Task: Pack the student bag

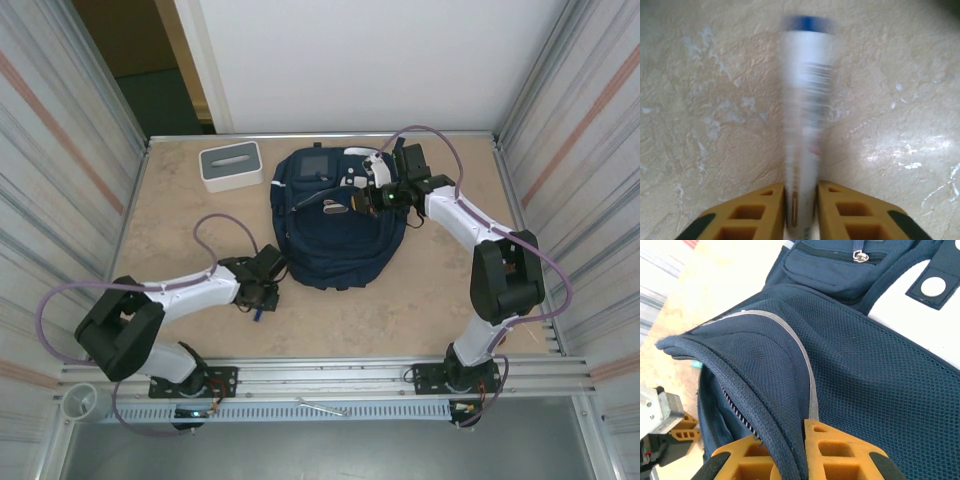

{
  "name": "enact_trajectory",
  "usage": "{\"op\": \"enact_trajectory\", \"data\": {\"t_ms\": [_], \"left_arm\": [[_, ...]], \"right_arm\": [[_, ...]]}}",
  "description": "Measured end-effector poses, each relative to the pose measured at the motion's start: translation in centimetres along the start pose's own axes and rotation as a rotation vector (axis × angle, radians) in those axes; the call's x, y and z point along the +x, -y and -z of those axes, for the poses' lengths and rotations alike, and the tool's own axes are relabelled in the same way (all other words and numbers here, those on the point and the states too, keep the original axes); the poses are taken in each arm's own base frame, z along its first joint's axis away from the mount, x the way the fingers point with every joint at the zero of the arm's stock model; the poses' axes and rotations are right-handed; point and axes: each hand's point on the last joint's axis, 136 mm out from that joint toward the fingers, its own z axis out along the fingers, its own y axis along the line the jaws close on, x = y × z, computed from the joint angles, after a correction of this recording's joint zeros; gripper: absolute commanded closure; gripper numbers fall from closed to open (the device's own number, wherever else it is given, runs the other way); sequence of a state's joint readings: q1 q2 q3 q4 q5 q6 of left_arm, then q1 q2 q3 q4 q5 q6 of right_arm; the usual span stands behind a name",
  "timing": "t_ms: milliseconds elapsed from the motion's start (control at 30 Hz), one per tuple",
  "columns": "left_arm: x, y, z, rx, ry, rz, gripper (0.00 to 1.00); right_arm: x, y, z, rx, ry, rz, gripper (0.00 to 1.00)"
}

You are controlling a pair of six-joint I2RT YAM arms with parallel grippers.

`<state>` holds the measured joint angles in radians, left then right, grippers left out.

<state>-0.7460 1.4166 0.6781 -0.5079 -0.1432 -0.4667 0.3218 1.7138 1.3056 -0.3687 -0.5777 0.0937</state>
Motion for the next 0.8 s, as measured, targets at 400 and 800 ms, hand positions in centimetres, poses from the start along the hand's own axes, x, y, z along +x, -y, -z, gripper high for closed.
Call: {"op": "enact_trajectory", "data": {"t_ms": [400, 800], "left_arm": [[-9.3, 3.4, 11.9, -0.009, 0.659, -0.329, 0.91], [-18.9, 11.1, 16.8, -0.196, 0.958, -0.983, 0.88]], "right_arm": [[-0.5, -0.4, 1.0, 0.003, -0.022, 0.015, 1.00], [-2.1, -0.5, 1.9, -0.053, -0.042, -0.023, 1.00]]}}
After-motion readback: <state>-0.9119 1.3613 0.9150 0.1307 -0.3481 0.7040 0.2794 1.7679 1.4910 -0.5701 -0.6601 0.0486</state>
